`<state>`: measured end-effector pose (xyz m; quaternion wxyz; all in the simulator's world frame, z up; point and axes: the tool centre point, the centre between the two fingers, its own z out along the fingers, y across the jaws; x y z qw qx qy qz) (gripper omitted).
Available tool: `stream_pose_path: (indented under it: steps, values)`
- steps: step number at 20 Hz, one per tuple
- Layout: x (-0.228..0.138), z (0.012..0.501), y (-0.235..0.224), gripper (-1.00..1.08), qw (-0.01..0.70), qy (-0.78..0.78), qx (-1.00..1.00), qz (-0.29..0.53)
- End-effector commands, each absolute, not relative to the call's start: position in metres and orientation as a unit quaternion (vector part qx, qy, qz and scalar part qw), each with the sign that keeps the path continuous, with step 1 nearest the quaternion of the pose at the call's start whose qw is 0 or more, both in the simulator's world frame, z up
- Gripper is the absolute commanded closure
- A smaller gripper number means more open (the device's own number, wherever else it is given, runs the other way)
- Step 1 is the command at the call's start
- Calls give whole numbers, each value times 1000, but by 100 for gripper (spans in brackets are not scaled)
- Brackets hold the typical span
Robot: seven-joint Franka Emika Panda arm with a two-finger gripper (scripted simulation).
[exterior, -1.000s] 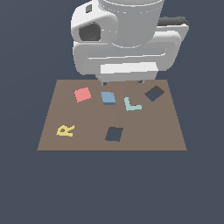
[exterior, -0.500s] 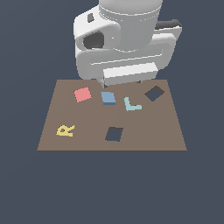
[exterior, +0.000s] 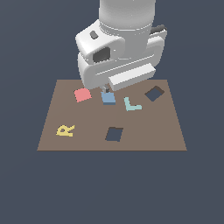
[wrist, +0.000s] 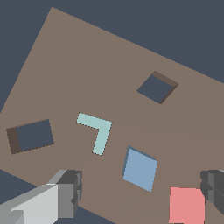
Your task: Insert a designated object into the corresponding slot on a board.
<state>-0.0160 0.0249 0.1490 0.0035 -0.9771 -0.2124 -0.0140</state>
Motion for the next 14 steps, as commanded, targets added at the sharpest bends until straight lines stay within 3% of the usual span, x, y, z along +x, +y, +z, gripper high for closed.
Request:
stream_pose_path:
  steps: [1,14]
  values:
    - [-19,142,24,-92,3,-253,-967,-13]
    - [-36,99,10,-92,3,-480,-877,-8]
